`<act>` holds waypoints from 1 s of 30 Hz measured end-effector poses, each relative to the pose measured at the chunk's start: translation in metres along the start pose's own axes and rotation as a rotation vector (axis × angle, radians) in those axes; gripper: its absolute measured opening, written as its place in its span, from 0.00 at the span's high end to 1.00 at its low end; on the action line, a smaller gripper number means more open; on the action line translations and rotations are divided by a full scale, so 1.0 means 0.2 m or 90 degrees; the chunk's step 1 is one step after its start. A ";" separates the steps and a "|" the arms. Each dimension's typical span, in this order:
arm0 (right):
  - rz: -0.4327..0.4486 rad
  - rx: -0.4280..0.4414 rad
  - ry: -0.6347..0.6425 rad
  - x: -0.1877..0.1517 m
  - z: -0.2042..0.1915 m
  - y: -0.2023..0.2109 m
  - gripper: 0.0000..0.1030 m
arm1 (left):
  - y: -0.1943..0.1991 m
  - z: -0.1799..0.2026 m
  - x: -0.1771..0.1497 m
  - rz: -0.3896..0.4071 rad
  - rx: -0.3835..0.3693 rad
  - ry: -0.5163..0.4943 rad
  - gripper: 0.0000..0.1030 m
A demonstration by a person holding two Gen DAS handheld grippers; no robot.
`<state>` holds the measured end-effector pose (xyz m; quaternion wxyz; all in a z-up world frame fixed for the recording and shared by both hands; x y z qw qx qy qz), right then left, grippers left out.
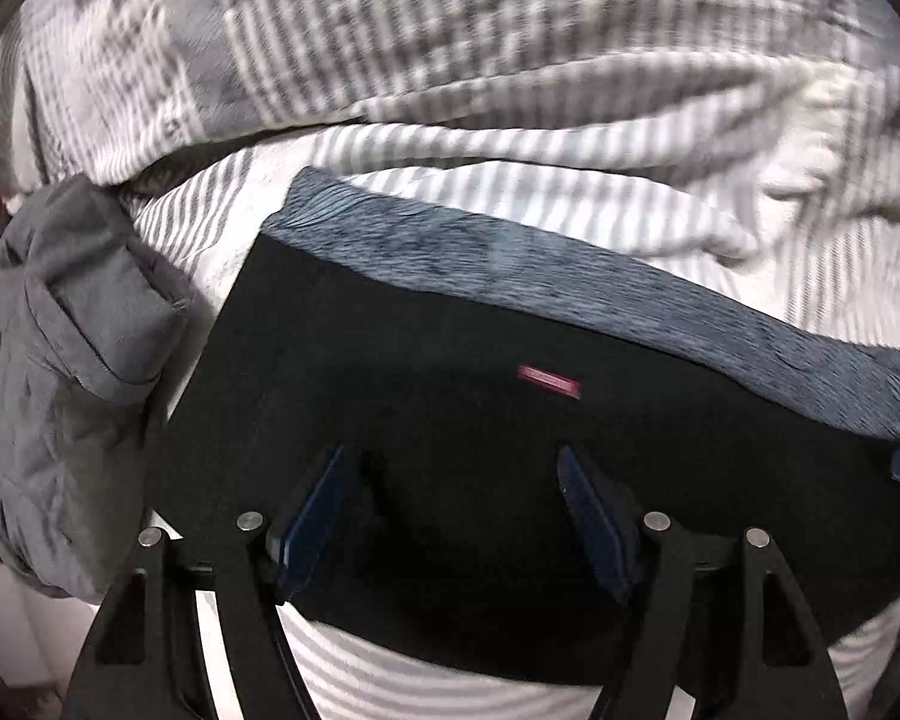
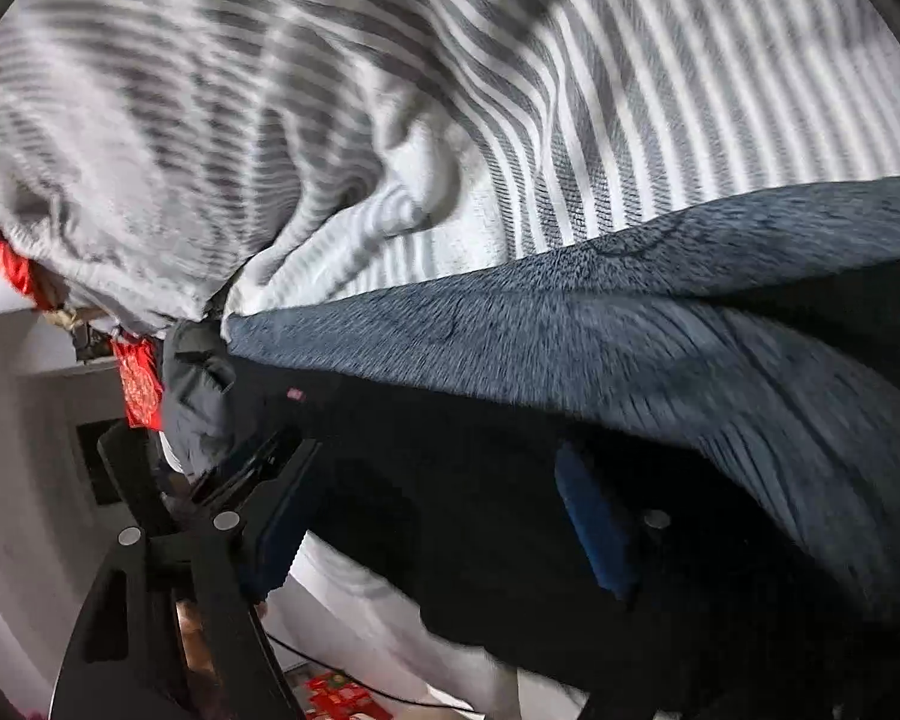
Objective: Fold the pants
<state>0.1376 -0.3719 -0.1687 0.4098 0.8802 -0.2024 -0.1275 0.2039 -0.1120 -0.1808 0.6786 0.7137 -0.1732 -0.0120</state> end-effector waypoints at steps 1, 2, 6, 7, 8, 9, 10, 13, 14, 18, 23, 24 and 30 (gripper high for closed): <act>0.009 -0.010 0.005 -0.04 -0.01 0.04 0.21 | 0.02 0.03 -0.01 0.001 -0.007 -0.008 0.29; 0.018 -0.025 0.008 -0.10 0.00 0.09 0.21 | 0.05 0.06 -0.03 0.004 -0.017 -0.019 0.29; 0.070 -0.131 0.015 -0.34 0.07 0.29 0.21 | 0.14 0.26 -0.10 0.008 -0.063 -0.069 0.29; 0.084 -0.163 0.017 -0.41 0.09 0.33 0.21 | 0.16 0.32 -0.13 0.008 -0.073 -0.085 0.29; 0.100 -0.198 0.017 -0.48 0.13 0.39 0.21 | 0.18 0.35 -0.15 0.008 -0.082 -0.098 0.29; 0.121 -0.242 0.017 -0.57 0.17 0.44 0.21 | 0.20 0.41 -0.19 0.007 -0.094 -0.112 0.29; 0.141 -0.289 0.018 -0.65 0.20 0.48 0.21 | 0.22 0.47 -0.24 0.006 -0.114 -0.128 0.29; 0.188 -0.455 0.017 -0.89 0.33 0.60 0.21 | 0.27 0.62 -0.34 0.003 -0.152 -0.168 0.29; 0.198 -0.484 0.010 -0.96 0.37 0.62 0.21 | 0.29 0.66 -0.37 0.002 -0.161 -0.177 0.29; 0.229 -0.593 -0.018 -1.22 0.54 0.66 0.21 | 0.33 0.80 -0.50 -0.006 -0.203 -0.212 0.29; 0.241 -0.646 0.007 -1.33 0.58 0.61 0.21 | 0.38 0.90 -0.57 -0.014 -0.227 -0.246 0.29; 0.248 -0.658 0.022 -1.33 0.58 0.61 0.21 | 0.38 0.92 -0.58 -0.016 -0.229 -0.249 0.29; 0.246 -0.743 0.105 -1.23 0.64 0.52 0.21 | 0.38 1.05 -0.54 -0.022 -0.225 -0.250 0.29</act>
Point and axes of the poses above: each gripper's, at about its wrist camera, not at the fingertips, and y roughly against the way its jaws point, z to its right, x to its top, the point moved 4 cm from there along -y, roughly the way its jaws point, and after that the axes turned 3 degrees about -x, right-handed, at the moved point
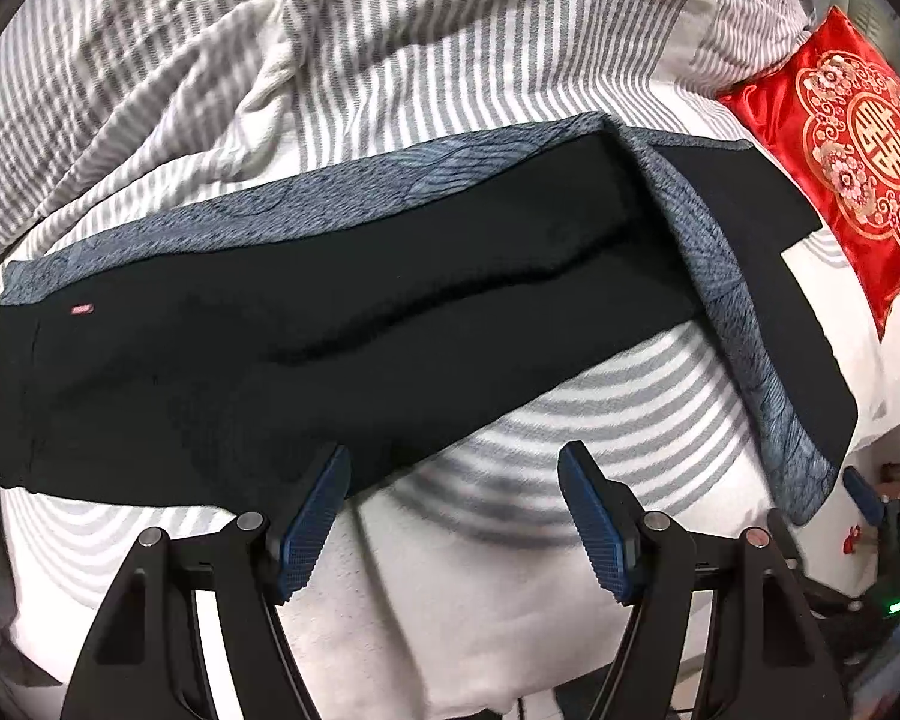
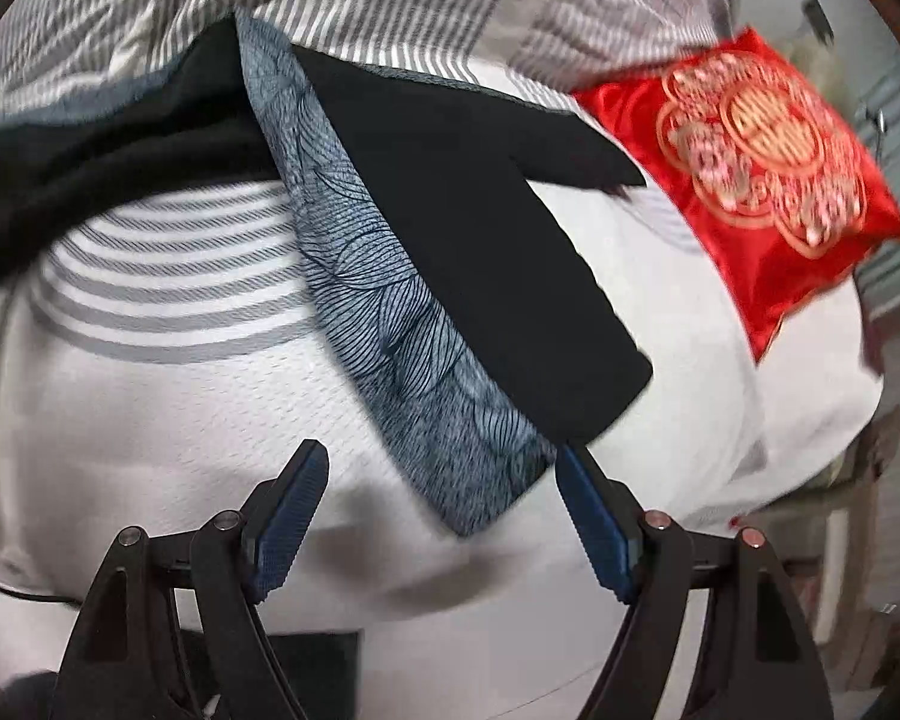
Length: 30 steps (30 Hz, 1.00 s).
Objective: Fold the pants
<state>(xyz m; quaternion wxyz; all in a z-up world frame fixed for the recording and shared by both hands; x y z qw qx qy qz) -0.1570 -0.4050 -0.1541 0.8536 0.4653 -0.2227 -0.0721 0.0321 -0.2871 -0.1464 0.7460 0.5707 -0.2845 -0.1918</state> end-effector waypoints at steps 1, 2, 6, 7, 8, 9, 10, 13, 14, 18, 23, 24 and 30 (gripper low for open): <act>-0.002 -0.010 0.015 0.00 0.00 -0.04 0.23 | -0.02 0.03 0.02 -0.003 0.001 -0.001 0.29; -0.002 -0.015 0.023 0.00 0.01 -0.06 0.29 | -0.03 0.05 0.02 -0.007 0.001 -0.002 0.29; -0.020 0.049 0.019 0.02 0.12 -0.10 0.90 | -0.11 0.20 0.06 -0.032 -0.008 -0.022 0.29; -0.021 0.063 0.009 0.04 0.16 -0.10 0.91 | -0.12 0.24 0.07 -0.035 -0.010 -0.029 0.29; -0.020 0.072 -0.002 0.06 0.20 -0.09 0.92 | -0.14 0.29 0.09 -0.038 -0.012 -0.037 0.29; -0.015 0.082 -0.016 0.08 0.26 -0.08 0.92 | -0.16 0.34 0.11 -0.041 -0.017 -0.042 0.29; -0.009 0.086 -0.028 0.10 0.31 -0.06 0.92 | -0.18 0.38 0.13 -0.044 -0.023 -0.046 0.29; 0.008 0.097 -0.054 0.22 0.49 -0.05 0.92 | -0.22 0.50 0.20 -0.045 -0.033 -0.061 0.29; 0.012 0.098 -0.057 0.27 0.54 -0.05 0.92 | -0.22 0.53 0.24 -0.044 -0.036 -0.066 0.29; 0.024 0.118 -0.067 0.47 0.70 -0.10 0.92 | -0.22 0.63 0.41 -0.025 -0.041 -0.069 0.29; 0.037 0.157 -0.060 0.82 0.87 -0.25 0.92 | -0.25 0.65 0.65 -0.012 -0.027 -0.049 0.29; 0.040 0.163 -0.055 0.90 0.89 -0.29 0.92 | -0.27 0.64 0.70 -0.010 -0.025 -0.043 0.29; 0.021 0.206 -0.021 1.25 0.86 -0.56 0.92 | -0.39 0.60 0.93 -0.012 0.008 0.003 0.29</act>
Point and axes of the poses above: each gripper's, at about its wrist camera, not at the fingertips, and y roughly against the way its jaws point, z to its right, x to its top, the point moved 4 cm from there along -y, roughly the way its jaws point, and after that the axes turned 3 degrees about -x, right-handed, at the moved point
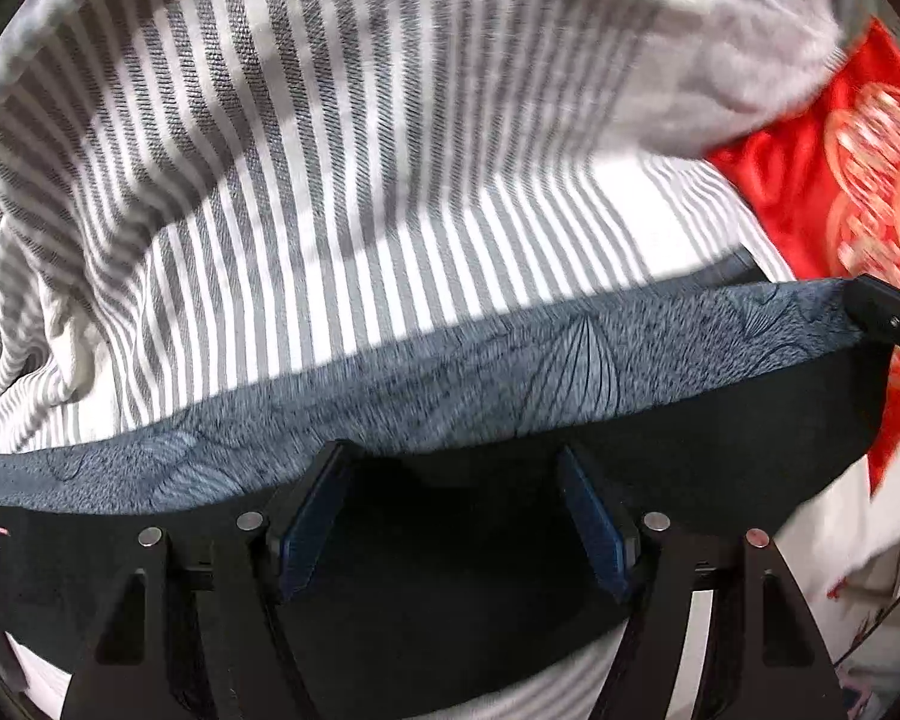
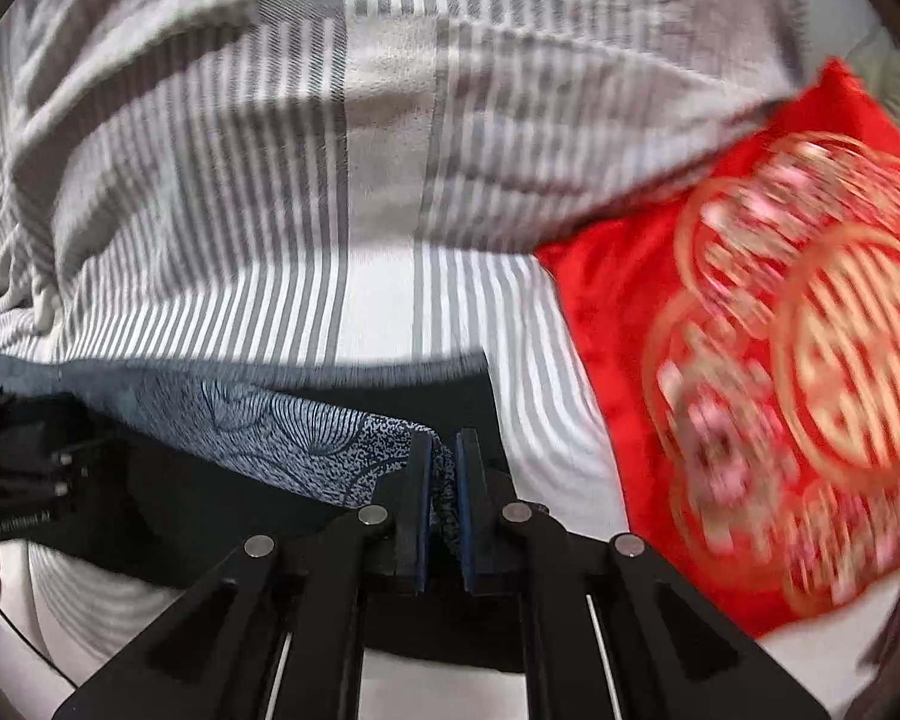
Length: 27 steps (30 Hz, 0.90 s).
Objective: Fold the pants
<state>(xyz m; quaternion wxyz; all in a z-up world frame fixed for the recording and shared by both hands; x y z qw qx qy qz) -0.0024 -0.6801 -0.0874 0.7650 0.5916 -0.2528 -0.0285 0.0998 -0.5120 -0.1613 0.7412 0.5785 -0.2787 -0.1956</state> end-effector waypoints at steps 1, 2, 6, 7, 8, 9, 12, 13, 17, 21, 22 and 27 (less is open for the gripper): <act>-0.011 -0.001 0.007 0.04 0.00 -0.07 0.92 | -0.03 -0.01 0.03 -0.003 0.007 0.007 0.29; -0.020 -0.008 0.015 0.08 0.00 -0.15 0.92 | -0.05 -0.01 0.06 -0.006 0.014 0.014 0.29; -0.095 0.024 -0.008 0.10 0.07 -0.42 0.91 | -0.11 -0.03 0.13 -0.009 0.030 0.035 0.29; -0.119 0.043 -0.036 0.09 0.12 -0.47 0.90 | -0.12 -0.02 0.15 -0.007 0.034 0.040 0.29; -0.128 0.061 -0.070 0.09 0.17 -0.48 0.90 | -0.11 -0.02 0.16 -0.002 0.038 0.046 0.29; -0.124 0.078 -0.098 0.08 0.21 -0.46 0.83 | -0.09 -0.03 0.16 0.003 0.040 0.049 0.29; -0.102 0.137 -0.161 0.04 0.31 -0.37 0.32 | -0.02 -0.07 0.12 0.012 0.054 0.048 0.29; -0.097 0.153 -0.168 0.02 0.32 -0.34 0.26 | 0.00 -0.08 0.09 0.012 0.060 0.047 0.29; -0.110 0.226 -0.147 -0.02 0.23 -0.28 0.26 | 0.05 -0.17 -0.02 0.001 0.081 0.066 0.29; -0.103 0.214 -0.136 -0.04 0.15 -0.26 0.26 | 0.07 -0.24 -0.06 -0.010 0.086 0.062 0.29; -0.096 0.200 -0.151 -0.06 0.16 -0.25 0.26 | 0.07 -0.25 -0.07 -0.010 0.085 0.047 0.29; -0.102 0.142 -0.140 -0.11 0.23 -0.28 0.26 | 0.01 -0.19 -0.02 -0.025 0.055 -0.056 0.29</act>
Point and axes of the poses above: each gripper's, at about its wrist camera, not at the fingertips, and y roughly against the way its jaws point, z to its right, x to its top, the point moved 4 cm from there along -y, roughly the way its jaws point, and after that the axes turned 3 degrees about -x, right-handed, at the moved point
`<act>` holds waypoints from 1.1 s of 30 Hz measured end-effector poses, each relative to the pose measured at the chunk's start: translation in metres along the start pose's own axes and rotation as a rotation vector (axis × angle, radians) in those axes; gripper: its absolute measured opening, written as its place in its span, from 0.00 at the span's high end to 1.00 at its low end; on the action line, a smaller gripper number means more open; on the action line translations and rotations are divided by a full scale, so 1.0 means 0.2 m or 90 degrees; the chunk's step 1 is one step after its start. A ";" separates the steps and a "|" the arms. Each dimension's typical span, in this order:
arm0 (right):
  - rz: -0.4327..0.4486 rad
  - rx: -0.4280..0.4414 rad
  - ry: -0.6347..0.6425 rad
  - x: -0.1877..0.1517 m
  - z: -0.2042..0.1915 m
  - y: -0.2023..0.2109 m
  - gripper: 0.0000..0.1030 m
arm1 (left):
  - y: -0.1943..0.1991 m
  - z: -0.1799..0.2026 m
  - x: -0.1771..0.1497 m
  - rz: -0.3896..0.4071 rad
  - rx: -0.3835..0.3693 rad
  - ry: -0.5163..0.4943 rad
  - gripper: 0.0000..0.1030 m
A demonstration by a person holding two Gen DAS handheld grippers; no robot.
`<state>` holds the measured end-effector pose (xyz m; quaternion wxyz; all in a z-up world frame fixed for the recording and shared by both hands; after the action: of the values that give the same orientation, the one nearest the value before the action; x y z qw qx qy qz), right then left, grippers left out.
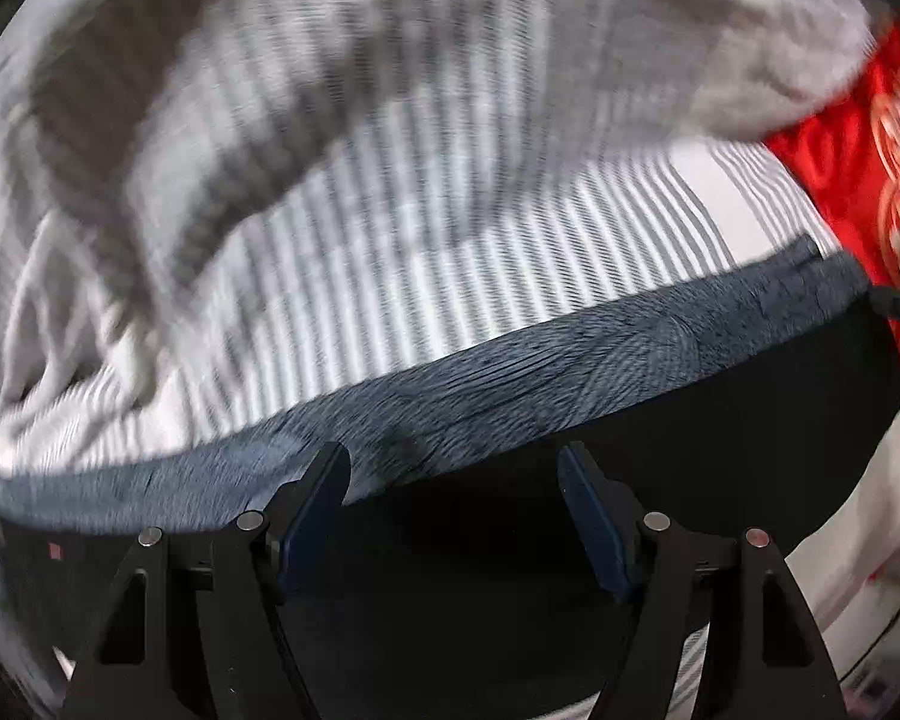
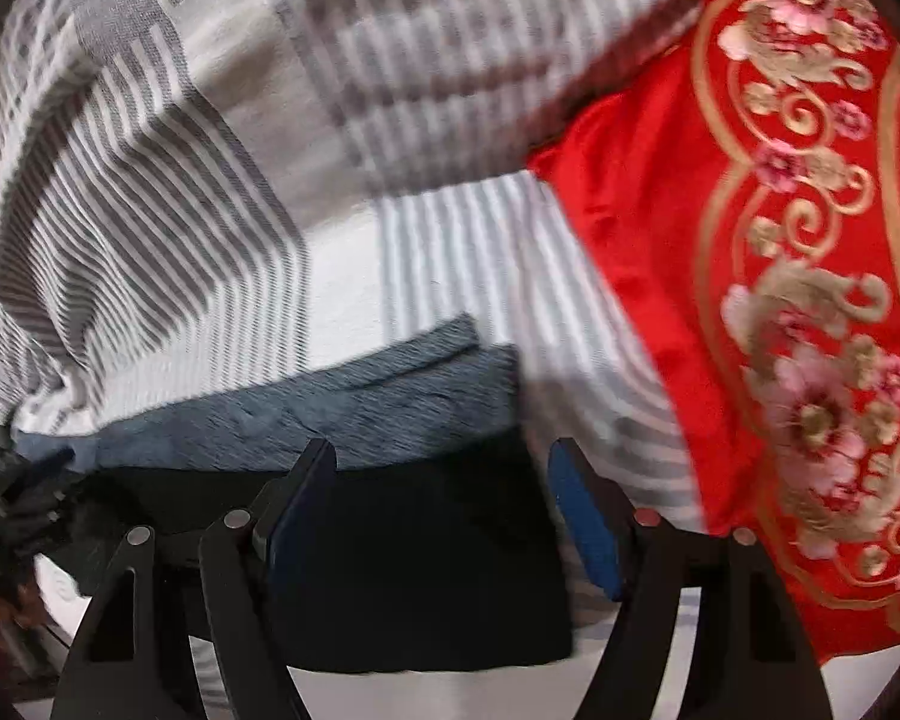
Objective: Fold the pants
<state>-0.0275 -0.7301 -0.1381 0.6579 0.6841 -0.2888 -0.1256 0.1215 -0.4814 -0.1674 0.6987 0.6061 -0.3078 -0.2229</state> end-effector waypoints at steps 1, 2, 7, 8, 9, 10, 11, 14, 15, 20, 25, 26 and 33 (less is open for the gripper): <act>-0.010 -0.003 0.001 0.00 0.02 -0.02 0.26 | -0.02 0.02 0.02 -0.002 -0.001 -0.016 0.29; -0.013 -0.003 0.000 0.02 0.04 -0.03 0.26 | -0.05 0.05 0.03 -0.006 0.001 -0.034 0.29; -0.049 0.047 -0.043 0.09 0.07 -0.19 0.34 | -0.18 0.11 0.09 -0.014 0.004 -0.065 0.29; -0.063 0.058 -0.043 0.08 0.06 -0.21 0.50 | -0.18 0.12 0.10 -0.012 0.008 -0.065 0.30; -0.071 0.047 -0.033 0.07 0.05 -0.22 0.65 | -0.19 0.14 0.10 -0.007 0.011 -0.067 0.32; -0.064 0.034 -0.018 0.07 0.03 -0.21 0.70 | -0.19 0.15 0.10 -0.002 0.007 -0.070 0.46; -0.056 0.026 -0.007 0.07 0.02 -0.19 0.76 | -0.18 0.18 0.10 0.000 -0.005 -0.075 0.64; -0.028 0.038 -0.003 0.12 0.00 -0.10 0.84 | -0.18 0.25 0.13 0.011 0.024 -0.089 0.76; -0.014 0.044 0.000 0.15 0.00 -0.07 0.84 | -0.17 0.27 0.15 0.017 0.032 -0.084 0.76; -0.002 0.047 0.018 0.27 -0.06 -0.08 0.84 | -0.17 0.22 0.26 0.034 0.038 -0.013 0.76; -0.084 0.055 -0.007 0.23 0.01 -0.26 0.69 | -0.15 0.14 0.20 0.023 0.043 0.034 0.75; -0.079 0.027 -0.009 0.23 0.02 -0.23 0.52 | -0.12 0.10 0.16 0.024 0.045 0.042 0.73; 0.022 -0.025 -0.011 0.16 0.02 0.10 0.12 | 0.05 -0.24 -0.16 0.031 0.082 0.158 0.26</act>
<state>-0.0092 -0.7495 -0.1119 0.6710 0.6647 -0.3037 -0.1254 0.1308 -0.4234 -0.1655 0.6963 0.6648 -0.2476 -0.1091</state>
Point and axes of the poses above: each gripper's, at about its wrist camera, not at the fingertips, and y roughly against the way its jaws point, z to its right, x to its top, the point moved 4 cm from there along -y, roughly the way its jaws point, and after that the axes turned 3 degrees about -x, right-handed, at the moved point
